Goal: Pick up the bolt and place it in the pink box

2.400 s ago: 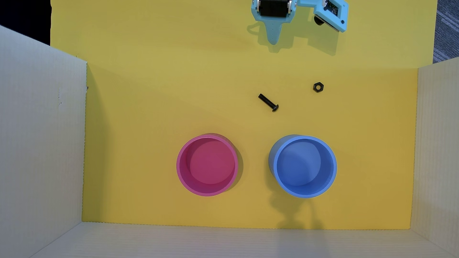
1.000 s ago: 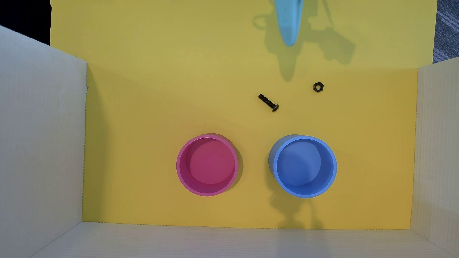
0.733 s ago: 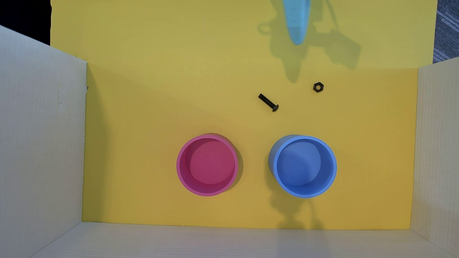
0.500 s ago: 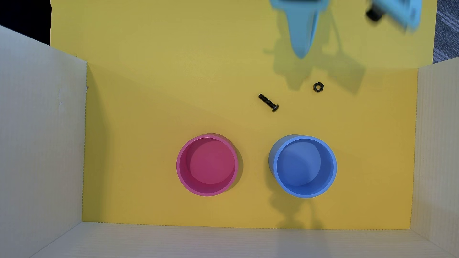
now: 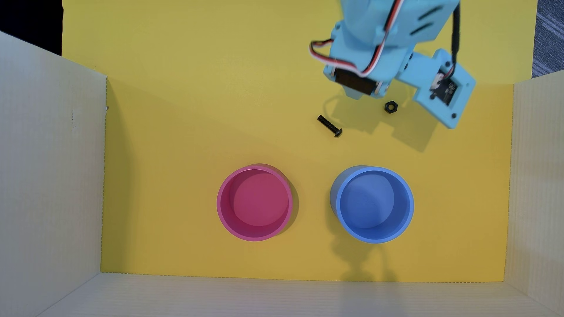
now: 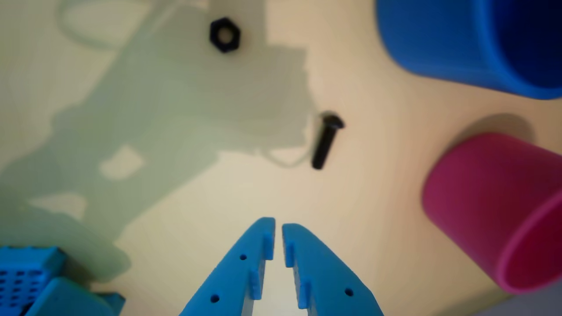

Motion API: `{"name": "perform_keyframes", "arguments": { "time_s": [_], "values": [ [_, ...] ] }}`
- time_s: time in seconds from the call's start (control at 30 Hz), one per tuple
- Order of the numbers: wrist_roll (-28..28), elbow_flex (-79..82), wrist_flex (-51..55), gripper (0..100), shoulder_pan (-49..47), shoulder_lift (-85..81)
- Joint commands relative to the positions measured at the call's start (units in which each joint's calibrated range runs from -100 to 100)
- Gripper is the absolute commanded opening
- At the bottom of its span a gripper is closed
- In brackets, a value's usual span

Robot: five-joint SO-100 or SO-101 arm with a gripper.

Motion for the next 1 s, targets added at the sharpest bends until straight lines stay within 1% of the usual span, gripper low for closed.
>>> {"name": "perform_keyframes", "arguments": {
  "time_s": [0.0, 0.1, 0.23, 0.33, 0.6, 0.87, 0.97],
  "values": [
    [0.3, -2.6, -0.7, 2, 0.2, 3.8],
    [0.3, -2.5, -2.6, 5, 1.6, 7.1],
    [0.3, -2.2, -3.4, 18, 3.0, 8.9],
    [0.2, -2.0, -3.4, 23, 3.1, 9.3],
    [-0.2, -1.7, -6.7, 20, 3.1, 9.8],
    [-0.3, -2.7, -8.2, 20, 3.0, 15.7],
    [-0.3, -2.6, -10.5, 20, 3.0, 17.6]
  ]
}}
